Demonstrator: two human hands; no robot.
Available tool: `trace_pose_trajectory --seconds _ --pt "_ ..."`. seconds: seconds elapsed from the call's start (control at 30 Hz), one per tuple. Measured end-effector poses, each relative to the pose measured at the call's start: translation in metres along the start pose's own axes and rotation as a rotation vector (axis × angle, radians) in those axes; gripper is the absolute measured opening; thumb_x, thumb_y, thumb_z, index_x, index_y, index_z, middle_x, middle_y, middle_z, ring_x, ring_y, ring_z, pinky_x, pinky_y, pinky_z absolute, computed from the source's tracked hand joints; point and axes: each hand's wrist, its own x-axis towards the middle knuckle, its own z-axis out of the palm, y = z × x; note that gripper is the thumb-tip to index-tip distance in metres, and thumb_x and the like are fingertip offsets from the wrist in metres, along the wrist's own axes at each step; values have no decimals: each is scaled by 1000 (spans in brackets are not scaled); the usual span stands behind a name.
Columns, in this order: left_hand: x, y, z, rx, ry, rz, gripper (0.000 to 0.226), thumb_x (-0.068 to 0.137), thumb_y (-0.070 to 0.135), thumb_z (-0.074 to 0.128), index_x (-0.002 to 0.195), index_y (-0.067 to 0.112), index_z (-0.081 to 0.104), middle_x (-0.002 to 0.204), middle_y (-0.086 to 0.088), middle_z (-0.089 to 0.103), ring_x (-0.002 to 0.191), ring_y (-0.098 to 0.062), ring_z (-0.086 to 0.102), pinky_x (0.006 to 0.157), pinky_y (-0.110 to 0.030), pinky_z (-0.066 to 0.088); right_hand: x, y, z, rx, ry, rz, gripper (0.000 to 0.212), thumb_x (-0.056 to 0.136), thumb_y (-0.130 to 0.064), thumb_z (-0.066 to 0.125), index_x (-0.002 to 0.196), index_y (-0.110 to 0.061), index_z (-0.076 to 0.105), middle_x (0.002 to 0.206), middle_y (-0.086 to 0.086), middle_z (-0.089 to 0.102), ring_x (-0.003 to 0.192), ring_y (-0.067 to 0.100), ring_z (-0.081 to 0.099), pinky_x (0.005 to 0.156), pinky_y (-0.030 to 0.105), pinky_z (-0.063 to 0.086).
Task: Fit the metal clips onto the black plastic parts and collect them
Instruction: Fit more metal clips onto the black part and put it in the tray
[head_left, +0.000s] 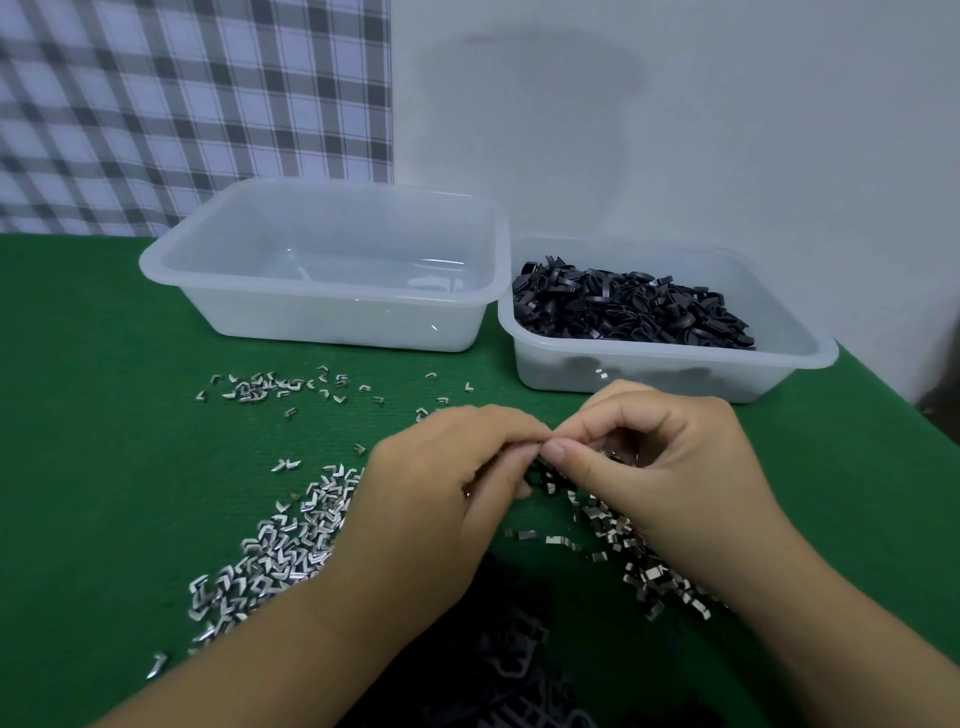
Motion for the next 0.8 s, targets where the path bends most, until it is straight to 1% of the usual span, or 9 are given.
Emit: trace_pose_trajectory --seconds 0.03,0.1,0.17,0.23,0.3,0.43,0.67,0.8 --pt "0 0 1 -54 8 -58 18 87 17 62 95 33 65 78 13 68 68 3 66 64 -23 55 0 1 0 -2 30 -3 10 67 -12 79 64 -20 73 65 0 64 56 4 54 55 12 39" --pt "-1 -1 4 -227 27 -236 28 85 7 66 94 33 67 81 10 71 66 -1 70 63 -21 58 0 2 0 -26 108 -21 12 68 -11 77 64 -21 73 67 -2 65 60 6 57 56 13 41" --pt "0 -2 6 -386 28 -420 34 83 -1 67 94 31 67 78 7 74 66 -7 72 62 -19 57 0 3 0 -112 160 -65 16 69 -10 76 66 -25 72 68 -5 64 68 10 60 61 18 45" --pt "3 -3 6 -510 33 -540 31 81 -4 67 89 26 68 71 1 74 65 -12 73 60 -18 56 -2 3 3 -249 177 -143 15 70 -10 77 68 -24 71 69 -8 61 73 11 58 66 18 44" --pt "5 -3 5 -621 46 -610 25 79 -7 68 83 18 68 67 -4 74 64 -16 73 57 -17 55 -4 5 8 -360 186 -229 11 70 -10 77 70 -20 72 71 -8 59 75 11 55 66 18 42" --pt "5 -1 6 -682 27 -635 19 78 -7 69 80 12 69 67 -9 74 64 -18 73 56 -18 55 -4 8 12 -445 229 -315 3 70 -12 72 70 -15 72 69 -4 55 74 15 51 65 18 39" --pt "5 1 6 -694 5 -611 18 78 -8 69 81 9 70 68 -10 74 65 -19 74 57 -18 55 -4 10 12 -501 255 -363 2 72 -11 72 70 -13 72 68 -2 53 72 12 46 64 13 36" --pt "4 2 6 -685 -10 -582 20 77 -9 69 80 11 70 68 -9 74 65 -18 73 57 -19 56 -4 10 12 -540 238 -400 4 73 -9 71 69 -10 71 67 0 53 71 16 47 63 14 35"
